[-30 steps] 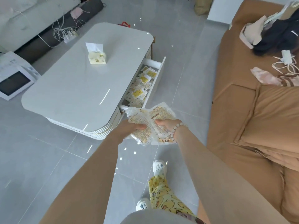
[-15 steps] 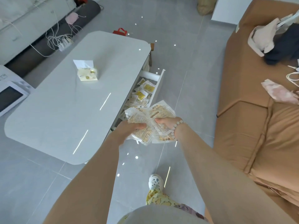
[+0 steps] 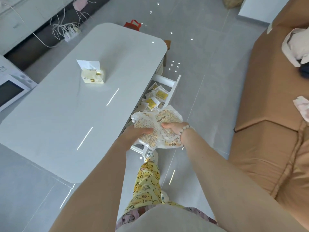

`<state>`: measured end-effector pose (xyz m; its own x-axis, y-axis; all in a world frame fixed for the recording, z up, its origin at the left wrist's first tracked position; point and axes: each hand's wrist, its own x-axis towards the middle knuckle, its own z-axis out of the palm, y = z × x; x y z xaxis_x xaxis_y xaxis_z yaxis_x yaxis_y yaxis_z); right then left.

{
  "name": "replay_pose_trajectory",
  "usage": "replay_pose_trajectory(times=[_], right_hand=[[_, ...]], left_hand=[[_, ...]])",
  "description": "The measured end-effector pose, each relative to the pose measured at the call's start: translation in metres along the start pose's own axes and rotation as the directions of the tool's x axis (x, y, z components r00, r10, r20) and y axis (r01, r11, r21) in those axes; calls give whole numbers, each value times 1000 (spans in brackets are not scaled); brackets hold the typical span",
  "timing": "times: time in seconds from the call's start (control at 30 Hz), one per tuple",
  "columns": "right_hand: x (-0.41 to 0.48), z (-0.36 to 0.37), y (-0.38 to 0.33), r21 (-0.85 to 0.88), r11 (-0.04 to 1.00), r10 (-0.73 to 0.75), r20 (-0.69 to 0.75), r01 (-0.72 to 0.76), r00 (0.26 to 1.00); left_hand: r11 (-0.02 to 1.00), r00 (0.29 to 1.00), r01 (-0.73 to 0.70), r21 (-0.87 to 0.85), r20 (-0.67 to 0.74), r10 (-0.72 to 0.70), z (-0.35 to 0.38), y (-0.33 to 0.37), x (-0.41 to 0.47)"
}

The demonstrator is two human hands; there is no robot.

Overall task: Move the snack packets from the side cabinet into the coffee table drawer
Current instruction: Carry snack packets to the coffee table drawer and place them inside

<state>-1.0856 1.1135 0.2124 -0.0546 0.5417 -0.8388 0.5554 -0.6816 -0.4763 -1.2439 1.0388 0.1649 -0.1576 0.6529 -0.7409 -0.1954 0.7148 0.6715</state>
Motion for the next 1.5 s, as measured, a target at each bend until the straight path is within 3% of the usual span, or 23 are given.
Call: replay_pose_trajectory(times=[0.53,0.77,0.97,1.17,1.27,1.4,1.5], right_hand=[[141,25,-100,-27,987,155,-115,-160,981],[198,36,-90,-136,954,255,-93,-266,963],[301,72,-68,-349,885,332,15,-307,943],[406,118,-69,-611,787,210,143,-81,967],[442,135,-74,-671,740,162,241,43,957],[479,158,-69,-779,603,106,293,173,950],[495,177,-58,-842,504,87,271,192,959]], left_hand=[[981,992,121,-152,48,-115,-37,66,151],[904,933,339,-259,-30,-359,-29,19,206],[794,858,425,-436,-85,-506,-32,-51,265],[661,808,365,-656,-130,-575,-47,-99,335],[640,778,337,-691,-179,-603,-58,-119,372],[669,762,306,-677,-248,-599,-72,-142,404],[735,768,301,-607,-303,-564,-77,-159,413]])
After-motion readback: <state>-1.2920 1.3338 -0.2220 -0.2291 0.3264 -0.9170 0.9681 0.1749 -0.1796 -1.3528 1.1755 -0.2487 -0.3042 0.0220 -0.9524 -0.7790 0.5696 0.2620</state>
